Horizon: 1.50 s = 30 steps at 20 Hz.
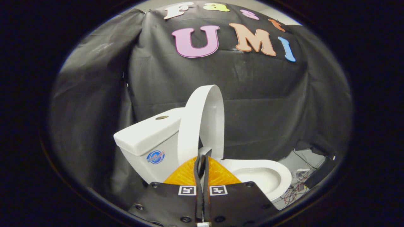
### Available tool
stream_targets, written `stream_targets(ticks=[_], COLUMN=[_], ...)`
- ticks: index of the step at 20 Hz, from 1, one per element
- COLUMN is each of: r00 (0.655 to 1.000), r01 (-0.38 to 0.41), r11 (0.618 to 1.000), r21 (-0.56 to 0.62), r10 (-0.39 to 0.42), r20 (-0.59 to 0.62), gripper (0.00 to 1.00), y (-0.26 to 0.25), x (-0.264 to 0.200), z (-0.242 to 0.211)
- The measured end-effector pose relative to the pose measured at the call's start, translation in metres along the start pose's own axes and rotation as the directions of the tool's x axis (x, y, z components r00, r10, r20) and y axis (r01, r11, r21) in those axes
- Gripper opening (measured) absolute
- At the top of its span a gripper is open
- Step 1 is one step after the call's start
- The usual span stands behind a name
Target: Open the toilet lid.
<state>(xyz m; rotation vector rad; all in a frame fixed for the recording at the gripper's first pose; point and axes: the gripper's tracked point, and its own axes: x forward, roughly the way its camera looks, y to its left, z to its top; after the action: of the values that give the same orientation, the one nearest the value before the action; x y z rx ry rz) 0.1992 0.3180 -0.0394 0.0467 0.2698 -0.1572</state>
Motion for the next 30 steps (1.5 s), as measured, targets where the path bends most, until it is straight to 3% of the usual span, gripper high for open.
stream_targets(ticks=[4, 7, 11, 12, 15, 16, 20, 25, 30], r00=[1.000, 0.999, 1.000, 1.000, 0.999, 0.997, 0.979, 0.972, 0.971], r01=[0.027, 0.029, -0.016, -0.020, -0.018, -0.071, -0.197, -0.225, -0.236], r11=[0.999, 0.998, 0.998, 0.999, 0.999, 0.997, 0.980, 0.970, 0.971], r21=[0.022, -0.050, -0.054, -0.045, -0.041, -0.030, 0.025, 0.089, 0.040], r10=[-0.027, -0.030, 0.014, 0.019, 0.017, 0.071, 0.198, 0.230, 0.237], r20=[-0.008, -0.021, -0.027, -0.013, -0.030, -0.028, -0.044, -0.041, -0.035], gripper=[0.01, 0.04, 0.04, 0.13, 0.14, 0.14, 0.51, 0.98, 0.99], y=[0.023, 0.038, 0.059, 0.063, 0.063, 0.071, 0.082, 0.064, 0.049], x=[0.004, 0.009, 0.015, 0.015, 0.015, 0.014, 0.008, -0.005, -0.017], z=[-0.001, -0.001, -0.007, -0.001, -0.003, -0.003, -0.009, -0.008, -0.002])
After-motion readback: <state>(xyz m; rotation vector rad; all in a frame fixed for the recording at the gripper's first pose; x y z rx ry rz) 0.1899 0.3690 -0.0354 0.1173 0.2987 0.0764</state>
